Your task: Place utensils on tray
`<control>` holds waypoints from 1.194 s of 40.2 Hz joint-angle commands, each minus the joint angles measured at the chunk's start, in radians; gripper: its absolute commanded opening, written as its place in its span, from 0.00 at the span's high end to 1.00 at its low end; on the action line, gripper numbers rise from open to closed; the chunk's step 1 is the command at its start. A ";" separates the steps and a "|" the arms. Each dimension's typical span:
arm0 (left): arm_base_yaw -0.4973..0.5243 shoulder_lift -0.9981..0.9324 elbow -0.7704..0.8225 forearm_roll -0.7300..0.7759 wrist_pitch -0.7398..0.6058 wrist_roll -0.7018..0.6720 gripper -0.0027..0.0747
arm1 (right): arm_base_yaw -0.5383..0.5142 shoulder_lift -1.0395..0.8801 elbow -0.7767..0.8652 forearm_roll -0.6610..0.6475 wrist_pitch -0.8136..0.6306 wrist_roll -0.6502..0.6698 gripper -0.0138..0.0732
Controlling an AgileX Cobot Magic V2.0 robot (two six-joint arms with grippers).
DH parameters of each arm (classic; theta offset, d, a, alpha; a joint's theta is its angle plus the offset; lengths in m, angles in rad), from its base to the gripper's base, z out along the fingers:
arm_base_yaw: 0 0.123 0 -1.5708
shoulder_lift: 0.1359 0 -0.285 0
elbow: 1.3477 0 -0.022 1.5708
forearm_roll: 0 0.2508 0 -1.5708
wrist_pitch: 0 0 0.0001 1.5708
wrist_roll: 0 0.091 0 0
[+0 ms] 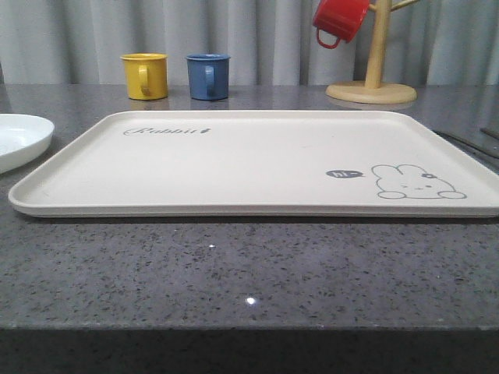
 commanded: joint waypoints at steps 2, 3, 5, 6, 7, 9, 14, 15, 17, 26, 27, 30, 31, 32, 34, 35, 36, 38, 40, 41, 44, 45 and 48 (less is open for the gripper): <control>-0.079 0.148 -0.125 -0.006 0.111 0.015 0.27 | -0.004 0.017 -0.037 0.003 -0.086 -0.006 0.11; -0.084 0.185 -0.141 -0.006 0.139 0.015 0.28 | -0.004 0.017 -0.037 0.003 -0.086 -0.006 0.11; -0.089 0.245 -0.186 -0.009 0.207 0.015 0.30 | -0.004 0.017 -0.037 0.003 -0.086 -0.006 0.11; -0.089 0.271 -0.202 -0.009 0.229 0.015 0.31 | -0.004 0.017 -0.037 0.003 -0.086 -0.006 0.11; -0.089 0.303 -0.222 -0.009 0.256 0.015 0.31 | -0.004 0.017 -0.037 0.003 -0.086 -0.006 0.11; -0.089 0.349 -0.254 -0.007 0.291 0.015 0.32 | -0.004 0.017 -0.037 0.003 -0.086 -0.006 0.11; -0.078 0.474 -0.347 0.019 0.371 0.019 0.33 | -0.004 0.017 -0.037 0.003 -0.086 -0.006 0.11; -0.076 0.497 -0.365 0.019 0.381 0.028 0.33 | -0.004 0.017 -0.037 0.003 -0.086 -0.006 0.11; -0.069 0.535 -0.389 0.019 0.383 0.048 0.33 | -0.004 0.017 -0.037 0.003 -0.086 -0.006 0.11; -0.060 0.645 -0.434 0.019 0.419 0.083 0.33 | -0.004 0.017 -0.037 0.003 -0.086 -0.006 0.11; -0.060 0.653 -0.434 0.019 0.424 0.083 0.33 | -0.004 0.017 -0.037 0.003 -0.086 -0.006 0.11; -0.061 0.669 -0.434 0.019 0.433 0.083 0.33 | -0.004 0.017 -0.037 0.003 -0.086 -0.006 0.11; -0.061 0.674 -0.434 0.019 0.435 0.083 0.33 | -0.004 0.017 -0.037 0.003 -0.086 -0.006 0.11; -0.061 0.677 -0.434 0.019 0.435 0.083 0.33 | -0.004 0.017 -0.037 0.003 -0.086 -0.006 0.11; -0.061 0.682 -0.434 0.019 0.435 0.085 0.33 | -0.004 0.017 -0.037 0.003 -0.086 -0.006 0.11; -0.061 0.685 -0.434 0.019 0.435 0.085 0.34 | -0.004 0.017 -0.037 0.003 -0.086 -0.006 0.11; -0.061 0.688 -0.434 0.019 0.435 0.088 0.35 | -0.004 0.017 -0.037 0.003 -0.086 -0.006 0.11; -0.061 0.692 -0.434 0.019 0.433 0.092 0.40 | -0.004 0.017 -0.037 0.003 -0.086 -0.006 0.11; -0.061 0.694 -0.434 0.019 0.433 0.104 0.45 | -0.004 0.017 -0.037 0.003 -0.086 -0.006 0.11; -0.061 0.694 -0.434 0.019 0.433 0.111 0.49 | -0.004 0.017 -0.037 0.003 -0.086 -0.006 0.11; -0.061 0.696 -0.434 0.019 0.435 0.111 0.60 | -0.004 0.017 -0.037 0.003 -0.086 -0.006 0.11; -0.061 0.696 -0.434 0.019 0.435 0.111 0.63 | -0.004 0.017 -0.037 0.003 -0.086 -0.006 0.11; -0.061 0.698 -0.434 0.019 0.435 0.113 0.72 | -0.004 0.017 -0.037 0.003 -0.086 -0.006 0.11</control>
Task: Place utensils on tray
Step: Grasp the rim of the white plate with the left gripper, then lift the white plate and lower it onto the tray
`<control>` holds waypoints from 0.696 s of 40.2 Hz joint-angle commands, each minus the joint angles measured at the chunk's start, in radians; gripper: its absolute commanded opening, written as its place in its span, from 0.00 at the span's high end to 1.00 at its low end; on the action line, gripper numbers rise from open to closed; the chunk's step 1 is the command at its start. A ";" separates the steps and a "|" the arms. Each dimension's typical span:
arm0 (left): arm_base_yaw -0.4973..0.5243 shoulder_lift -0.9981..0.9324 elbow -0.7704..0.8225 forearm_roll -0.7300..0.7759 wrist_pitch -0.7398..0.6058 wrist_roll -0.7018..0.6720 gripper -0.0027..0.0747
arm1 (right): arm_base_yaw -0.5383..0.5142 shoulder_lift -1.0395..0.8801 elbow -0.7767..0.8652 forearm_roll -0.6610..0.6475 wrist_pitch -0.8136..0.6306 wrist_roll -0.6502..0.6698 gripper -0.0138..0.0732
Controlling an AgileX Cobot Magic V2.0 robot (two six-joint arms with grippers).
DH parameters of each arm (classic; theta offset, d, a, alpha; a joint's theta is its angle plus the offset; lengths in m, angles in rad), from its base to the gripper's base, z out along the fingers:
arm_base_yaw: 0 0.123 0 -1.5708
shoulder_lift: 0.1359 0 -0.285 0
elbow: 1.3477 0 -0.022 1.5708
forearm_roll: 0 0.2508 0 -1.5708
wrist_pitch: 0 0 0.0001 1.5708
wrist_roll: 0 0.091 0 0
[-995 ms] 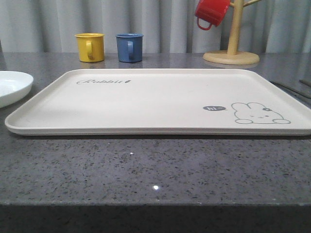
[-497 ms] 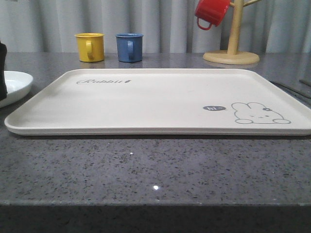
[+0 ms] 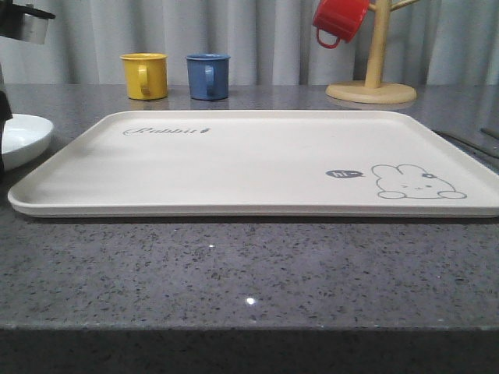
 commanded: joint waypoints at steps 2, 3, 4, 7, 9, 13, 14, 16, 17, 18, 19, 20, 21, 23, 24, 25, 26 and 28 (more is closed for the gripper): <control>0.002 -0.029 -0.033 0.001 -0.009 0.002 0.78 | -0.004 0.017 -0.036 0.003 -0.086 -0.006 0.11; 0.002 -0.029 -0.033 0.001 -0.009 0.002 0.81 | -0.004 0.017 -0.036 0.003 -0.086 -0.006 0.11; 0.002 -0.029 -0.033 0.003 -0.011 0.002 0.84 | -0.004 0.017 -0.036 0.003 -0.086 -0.006 0.11; 0.002 -0.029 -0.033 0.003 -0.014 0.002 0.91 | -0.004 0.017 -0.036 0.003 -0.086 -0.006 0.11; 0.002 -0.029 -0.033 0.003 -0.015 0.002 0.96 | -0.004 0.017 -0.036 0.003 -0.086 -0.006 0.11; 0.002 -0.031 -0.036 0.014 -0.015 0.002 0.99 | -0.004 0.017 -0.036 0.003 -0.086 -0.006 0.11; 0.002 -0.031 -0.037 0.015 -0.013 0.002 0.99 | -0.004 0.017 -0.036 0.003 -0.086 -0.006 0.11; 0.002 -0.035 -0.049 0.026 -0.004 0.002 0.99 | -0.004 0.017 -0.036 0.003 -0.086 -0.006 0.11; 0.002 -0.039 -0.058 0.028 0.006 0.002 0.99 | -0.004 0.017 -0.036 0.003 -0.086 -0.006 0.11; 0.002 -0.043 -0.066 0.028 0.015 0.002 0.99 | -0.004 0.017 -0.036 0.003 -0.086 -0.006 0.11; 0.002 -0.050 -0.078 0.028 0.025 0.002 0.99 | -0.004 0.017 -0.036 0.003 -0.086 -0.006 0.11; 0.002 -0.057 -0.089 0.028 0.033 0.002 0.99 | -0.004 0.017 -0.036 0.003 -0.086 -0.006 0.11; 0.002 -0.064 -0.096 0.028 0.036 0.002 0.99 | -0.004 0.017 -0.036 0.003 -0.086 -0.006 0.11; 0.002 -0.083 -0.122 0.028 0.040 0.002 0.99 | -0.004 0.017 -0.036 0.003 -0.086 -0.006 0.11; 0.002 -0.092 -0.132 0.028 0.040 0.002 0.99 | -0.004 0.017 -0.036 0.003 -0.086 -0.006 0.11; 0.002 -0.100 -0.141 0.028 0.040 0.002 0.99 | -0.004 0.017 -0.036 0.003 -0.086 -0.006 0.11; 0.002 -0.111 -0.155 0.028 0.043 0.002 0.99 | -0.004 0.017 -0.036 0.003 -0.086 -0.006 0.11; 0.002 -0.126 -0.179 0.028 0.050 0.002 0.99 | -0.004 0.017 -0.036 0.003 -0.086 -0.006 0.11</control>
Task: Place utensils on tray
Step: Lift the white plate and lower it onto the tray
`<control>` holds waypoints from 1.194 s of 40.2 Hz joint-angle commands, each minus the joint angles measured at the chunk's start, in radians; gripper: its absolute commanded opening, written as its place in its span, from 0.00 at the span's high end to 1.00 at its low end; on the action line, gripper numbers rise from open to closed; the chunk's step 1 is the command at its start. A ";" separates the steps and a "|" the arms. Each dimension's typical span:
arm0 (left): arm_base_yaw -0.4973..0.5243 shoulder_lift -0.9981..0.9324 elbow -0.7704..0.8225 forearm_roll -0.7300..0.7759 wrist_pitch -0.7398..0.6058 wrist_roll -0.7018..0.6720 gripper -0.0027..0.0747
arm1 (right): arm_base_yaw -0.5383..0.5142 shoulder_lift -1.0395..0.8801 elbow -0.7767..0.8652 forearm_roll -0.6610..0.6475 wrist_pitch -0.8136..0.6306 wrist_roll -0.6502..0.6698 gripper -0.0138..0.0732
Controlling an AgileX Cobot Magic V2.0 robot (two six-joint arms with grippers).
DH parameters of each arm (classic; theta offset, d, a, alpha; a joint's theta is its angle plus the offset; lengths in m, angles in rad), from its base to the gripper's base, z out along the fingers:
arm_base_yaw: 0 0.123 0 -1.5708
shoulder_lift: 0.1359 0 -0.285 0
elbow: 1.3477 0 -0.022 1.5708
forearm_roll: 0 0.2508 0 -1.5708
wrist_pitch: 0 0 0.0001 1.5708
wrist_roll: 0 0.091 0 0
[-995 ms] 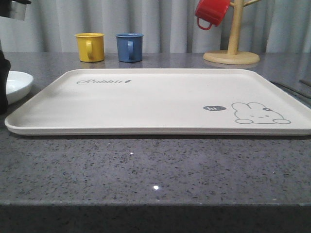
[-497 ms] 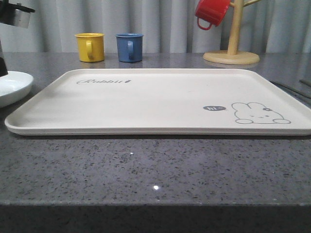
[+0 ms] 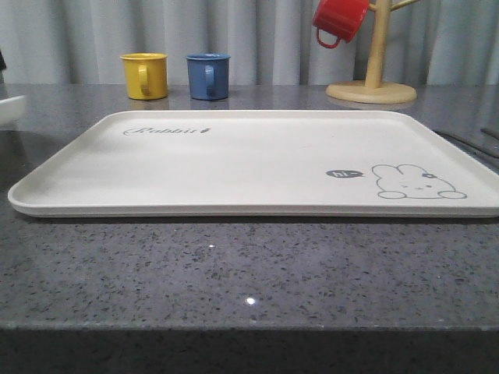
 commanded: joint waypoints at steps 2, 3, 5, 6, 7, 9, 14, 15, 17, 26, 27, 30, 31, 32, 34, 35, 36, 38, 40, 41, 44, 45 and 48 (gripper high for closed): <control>0.002 -0.078 -0.093 -0.002 0.017 -0.006 0.99 | -0.004 0.017 -0.036 0.003 -0.086 -0.006 0.11; 0.002 -0.080 -0.111 -0.002 0.034 -0.006 0.99 | -0.004 0.017 -0.036 0.003 -0.086 -0.006 0.11; -0.008 -0.080 -0.145 0.003 0.069 -0.006 0.99 | -0.004 0.017 -0.036 0.003 -0.086 -0.006 0.11; -0.013 -0.080 -0.161 0.010 0.084 -0.006 0.99 | -0.004 0.017 -0.036 0.003 -0.086 -0.006 0.11; -0.024 -0.080 -0.180 0.018 0.100 -0.006 0.99 | -0.004 0.017 -0.036 0.003 -0.086 -0.006 0.11; -0.050 -0.076 -0.214 0.024 0.117 -0.006 0.99 | -0.004 0.017 -0.036 0.003 -0.086 -0.006 0.11; -0.143 -0.064 -0.276 0.024 0.121 -0.017 0.99 | -0.004 0.017 -0.036 0.003 -0.086 -0.006 0.11; -0.164 -0.058 -0.289 0.024 0.123 -0.019 0.99 | -0.004 0.017 -0.036 0.003 -0.086 -0.006 0.11; -0.212 -0.047 -0.306 0.024 0.125 -0.040 0.99 | -0.004 0.017 -0.036 0.003 -0.086 -0.006 0.11; -0.409 0.074 -0.401 0.025 0.155 -0.085 0.99 | -0.004 0.017 -0.036 0.003 -0.086 -0.006 0.11; -0.424 0.083 -0.409 0.025 0.155 -0.088 0.99 | -0.004 0.017 -0.036 0.003 -0.086 -0.006 0.11; -0.470 0.126 -0.427 0.023 0.155 -0.088 0.99 | -0.004 0.017 -0.036 0.003 -0.086 -0.006 0.11; -0.481 0.140 -0.432 0.017 0.155 -0.088 0.99 | -0.004 0.017 -0.036 0.003 -0.086 -0.006 0.11; -0.495 0.150 -0.434 0.014 0.155 -0.088 0.99 | -0.004 0.017 -0.036 0.003 -0.086 -0.006 0.11; -0.513 0.170 -0.434 0.005 0.155 -0.088 0.99 | -0.004 0.017 -0.036 0.003 -0.086 -0.006 0.11; -0.524 0.178 -0.434 0.000 0.155 -0.088 0.99 | -0.004 0.017 -0.036 0.003 -0.086 -0.006 0.11; -0.530 0.189 -0.434 -0.008 0.155 -0.088 0.99 | -0.004 0.017 -0.036 0.003 -0.086 -0.006 0.11; -0.542 0.205 -0.434 -0.021 0.155 -0.088 0.99 | -0.004 0.017 -0.036 0.003 -0.086 -0.006 0.11; -0.548 0.214 -0.434 -0.023 0.155 -0.088 0.99 | -0.004 0.017 -0.036 0.003 -0.086 -0.006 0.11; -0.549 0.221 -0.434 -0.023 0.155 -0.088 0.99 | -0.004 0.017 -0.036 0.003 -0.086 -0.006 0.11; -0.549 0.239 -0.434 -0.023 0.155 -0.088 0.99 | -0.004 0.017 -0.036 0.003 -0.086 -0.006 0.11; -0.549 0.242 -0.434 -0.023 0.155 -0.088 0.99 | -0.004 0.017 -0.036 0.003 -0.086 -0.006 0.11; -0.546 0.256 -0.434 -0.031 0.155 -0.088 0.99 | -0.004 0.017 -0.036 0.003 -0.086 -0.006 0.11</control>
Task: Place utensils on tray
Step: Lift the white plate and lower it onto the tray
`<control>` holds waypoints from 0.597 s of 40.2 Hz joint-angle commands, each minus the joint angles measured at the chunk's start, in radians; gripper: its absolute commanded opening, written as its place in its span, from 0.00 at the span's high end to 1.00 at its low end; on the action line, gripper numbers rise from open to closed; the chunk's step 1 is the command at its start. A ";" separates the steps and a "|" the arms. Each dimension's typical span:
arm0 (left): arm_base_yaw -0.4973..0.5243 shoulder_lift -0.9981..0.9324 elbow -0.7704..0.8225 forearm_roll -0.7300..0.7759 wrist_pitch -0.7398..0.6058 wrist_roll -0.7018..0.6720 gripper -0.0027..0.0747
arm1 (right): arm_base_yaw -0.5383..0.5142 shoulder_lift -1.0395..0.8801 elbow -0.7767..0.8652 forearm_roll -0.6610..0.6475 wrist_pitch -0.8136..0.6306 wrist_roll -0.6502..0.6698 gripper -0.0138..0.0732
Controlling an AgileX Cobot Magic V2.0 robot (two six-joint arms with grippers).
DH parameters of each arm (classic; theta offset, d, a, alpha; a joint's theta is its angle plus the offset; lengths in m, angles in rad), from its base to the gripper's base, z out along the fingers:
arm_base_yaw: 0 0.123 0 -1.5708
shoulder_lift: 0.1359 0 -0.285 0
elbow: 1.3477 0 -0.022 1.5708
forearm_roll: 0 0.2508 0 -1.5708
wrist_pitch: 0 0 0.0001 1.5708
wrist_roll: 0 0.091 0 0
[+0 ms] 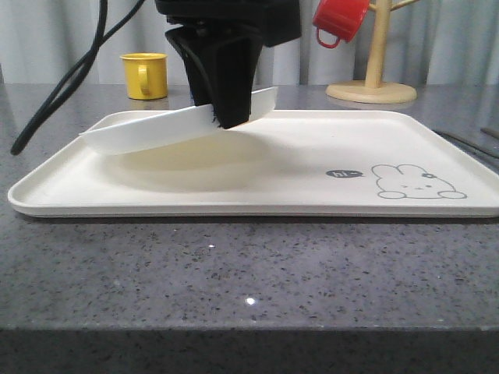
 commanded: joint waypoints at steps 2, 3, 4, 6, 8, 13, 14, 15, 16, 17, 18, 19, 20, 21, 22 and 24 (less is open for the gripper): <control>-0.003 -0.025 -0.036 -0.017 0.023 -0.013 0.99 | -0.004 0.017 -0.036 0.003 -0.086 -0.006 0.11; -0.003 -0.023 -0.034 -0.023 0.023 -0.013 0.99 | -0.004 0.017 -0.036 0.003 -0.086 -0.006 0.11; -0.003 -0.018 -0.034 -0.032 0.023 -0.013 0.99 | -0.004 0.017 -0.036 0.003 -0.086 -0.006 0.11; -0.003 -0.013 -0.034 -0.036 0.023 -0.013 0.99 | -0.004 0.017 -0.036 0.003 -0.086 -0.006 0.11; -0.003 -0.005 -0.032 -0.034 0.023 -0.013 0.99 | -0.004 0.017 -0.036 0.003 -0.086 -0.006 0.11; 0.008 0.018 -0.032 -0.029 0.023 -0.013 0.99 | -0.004 0.017 -0.036 0.003 -0.086 -0.006 0.11; 0.009 0.020 -0.032 -0.029 0.023 -0.013 0.99 | -0.004 0.017 -0.036 0.003 -0.086 -0.006 0.11; 0.009 0.022 -0.030 -0.029 0.023 -0.013 0.99 | -0.004 0.017 -0.036 0.003 -0.086 -0.006 0.11; 0.011 0.023 -0.026 -0.027 0.023 -0.013 0.98 | -0.004 0.017 -0.036 0.003 -0.086 -0.006 0.11; 0.014 0.023 -0.024 -0.027 0.023 -0.013 0.98 | -0.004 0.017 -0.036 0.003 -0.086 -0.006 0.11; 0.016 0.024 -0.022 -0.030 0.023 -0.013 0.97 | -0.004 0.017 -0.036 0.003 -0.086 -0.006 0.11; 0.019 0.024 -0.020 -0.031 0.023 -0.013 0.95 | -0.004 0.017 -0.036 0.003 -0.086 -0.006 0.11; 0.020 0.024 -0.017 -0.031 0.023 -0.013 0.93 | -0.004 0.017 -0.036 0.003 -0.086 -0.006 0.11; 0.020 0.024 -0.015 -0.031 0.023 -0.013 0.89 | -0.004 0.017 -0.036 0.003 -0.086 -0.006 0.11; 0.021 0.024 -0.014 -0.031 0.023 -0.013 0.84 | -0.004 0.017 -0.036 0.003 -0.086 -0.006 0.11; 0.023 0.024 -0.014 -0.031 0.023 -0.013 0.75 | -0.004 0.017 -0.036 0.003 -0.086 -0.006 0.11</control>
